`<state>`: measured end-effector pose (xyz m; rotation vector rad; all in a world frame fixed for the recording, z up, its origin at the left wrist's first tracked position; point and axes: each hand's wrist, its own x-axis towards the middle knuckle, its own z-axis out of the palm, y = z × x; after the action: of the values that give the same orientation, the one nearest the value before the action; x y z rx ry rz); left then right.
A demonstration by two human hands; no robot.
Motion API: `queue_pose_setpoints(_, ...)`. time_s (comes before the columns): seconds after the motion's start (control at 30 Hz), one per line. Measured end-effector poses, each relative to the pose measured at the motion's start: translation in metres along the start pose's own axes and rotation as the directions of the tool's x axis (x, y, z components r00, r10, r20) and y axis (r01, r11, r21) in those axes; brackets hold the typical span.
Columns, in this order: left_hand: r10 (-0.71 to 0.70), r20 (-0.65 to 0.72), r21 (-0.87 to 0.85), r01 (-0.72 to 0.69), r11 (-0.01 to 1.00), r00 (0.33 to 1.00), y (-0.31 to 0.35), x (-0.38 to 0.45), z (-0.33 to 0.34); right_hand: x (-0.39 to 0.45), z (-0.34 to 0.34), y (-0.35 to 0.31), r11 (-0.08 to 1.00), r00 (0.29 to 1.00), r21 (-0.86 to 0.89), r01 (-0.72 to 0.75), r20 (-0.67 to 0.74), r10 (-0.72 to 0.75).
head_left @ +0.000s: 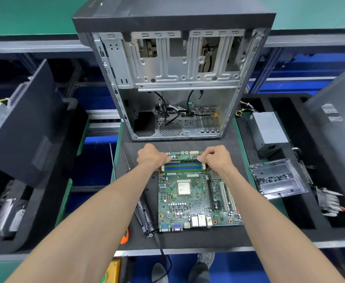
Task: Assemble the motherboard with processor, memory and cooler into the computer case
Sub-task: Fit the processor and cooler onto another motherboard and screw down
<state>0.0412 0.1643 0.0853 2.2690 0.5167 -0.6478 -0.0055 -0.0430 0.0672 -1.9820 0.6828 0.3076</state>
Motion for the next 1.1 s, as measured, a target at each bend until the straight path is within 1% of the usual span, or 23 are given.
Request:
queue_pose_setpoints(0.27, -0.009, 0.014, 0.029, 0.008, 1.0, 1.0, 0.008, -0.006, -0.002, -0.001, -0.002, -0.001, 1.0, 1.0, 0.016, -0.01, 0.017, 0.01)
queue_pose_setpoints(0.4, -0.048, 0.043, -0.031, 0.05, 0.998, 0.998, 0.008, -0.004, -0.004, 0.0, -0.001, 0.0, 1.0, 1.0, 0.019, -0.009, 0.009, 0.009)
queue_pose_setpoints(0.53, -0.05, 0.019, -0.048, 0.051, 0.998, 0.999, 0.009, -0.006, -0.004, -0.008, 0.0, -0.005, 1.0, 0.998, 0.03, -0.002, -0.068, 0.004)
queue_pose_setpoints(0.63, -0.033, -0.009, -0.027, 0.033, 0.999, 0.999, 0.01, -0.01, -0.003, -0.016, 0.002, -0.009, 0.999, 0.987, -0.041, 0.021, -0.161, -0.027)
queue_pose_setpoints(0.7, -0.018, -0.028, 0.0, 0.018, 1.0, 0.999, 0.01, -0.01, -0.002, -0.021, 0.005, -0.01, 0.994, 0.979, -0.108, 0.02, -0.198, -0.041)
queue_pose_setpoints(0.77, -0.018, -0.036, 0.017, 0.019, 1.0, 0.999, 0.01, -0.01, -0.001, -0.025, 0.008, -0.01, 0.99, 0.974, -0.141, -0.017, -0.227, -0.016)
queue_pose_setpoints(0.83, -0.015, -0.032, 0.018, 0.016, 1.0, 0.999, 0.009, -0.009, -0.001, -0.025, 0.009, -0.012, 0.988, 0.968, -0.136, -0.067, -0.247, 0.031)
queue_pose_setpoints(0.97, -0.007, -0.025, 0.02, 0.008, 1.0, 1.0, 0.008, -0.006, 0.0, -0.022, 0.01, -0.017, 0.985, 0.954, -0.066, -0.159, -0.269, 0.136)
queue_pose_setpoints(1.1, -0.001, -0.022, 0.048, 0.002, 0.999, 1.0, 0.007, -0.006, 0.001, -0.025, 0.013, -0.017, 0.985, 0.945, -0.038, -0.171, -0.288, 0.153)
